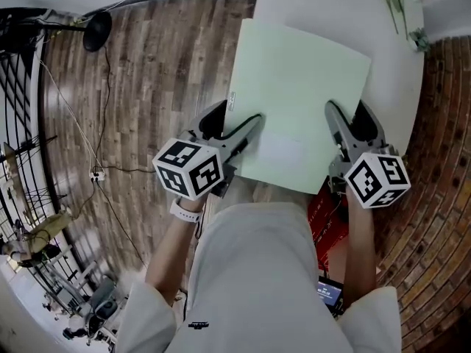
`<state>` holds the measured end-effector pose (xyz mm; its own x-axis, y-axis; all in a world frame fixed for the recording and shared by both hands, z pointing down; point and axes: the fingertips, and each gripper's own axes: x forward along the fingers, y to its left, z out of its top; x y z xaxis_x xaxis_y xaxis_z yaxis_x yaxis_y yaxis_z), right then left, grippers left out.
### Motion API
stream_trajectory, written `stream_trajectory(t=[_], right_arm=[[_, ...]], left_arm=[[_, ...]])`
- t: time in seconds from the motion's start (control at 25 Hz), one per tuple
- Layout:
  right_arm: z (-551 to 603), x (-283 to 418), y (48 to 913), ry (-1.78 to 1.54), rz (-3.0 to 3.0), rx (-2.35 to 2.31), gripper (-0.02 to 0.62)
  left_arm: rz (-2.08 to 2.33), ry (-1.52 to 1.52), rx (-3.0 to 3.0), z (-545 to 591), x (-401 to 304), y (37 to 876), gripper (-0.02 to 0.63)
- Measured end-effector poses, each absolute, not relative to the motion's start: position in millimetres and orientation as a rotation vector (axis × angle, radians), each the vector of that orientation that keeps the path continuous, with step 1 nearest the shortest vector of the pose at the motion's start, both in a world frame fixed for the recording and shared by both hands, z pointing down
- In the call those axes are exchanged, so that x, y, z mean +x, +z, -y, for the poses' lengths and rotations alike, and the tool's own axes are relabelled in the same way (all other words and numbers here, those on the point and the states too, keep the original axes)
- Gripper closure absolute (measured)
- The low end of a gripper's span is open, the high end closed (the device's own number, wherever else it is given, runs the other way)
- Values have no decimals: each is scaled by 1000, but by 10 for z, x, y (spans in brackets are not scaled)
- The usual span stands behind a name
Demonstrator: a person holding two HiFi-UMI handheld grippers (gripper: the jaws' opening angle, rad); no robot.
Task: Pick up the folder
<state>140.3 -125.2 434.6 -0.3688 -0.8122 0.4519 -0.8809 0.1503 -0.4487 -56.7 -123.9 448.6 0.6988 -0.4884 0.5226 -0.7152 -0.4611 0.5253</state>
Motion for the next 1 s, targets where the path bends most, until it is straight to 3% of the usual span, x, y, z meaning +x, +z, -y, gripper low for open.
stream_trajectory(t=[1.0], right_arm=[[1266, 1508, 2957, 718, 2509, 1751, 307]], left_arm=[[1014, 168, 2364, 1251, -474, 3185, 272]])
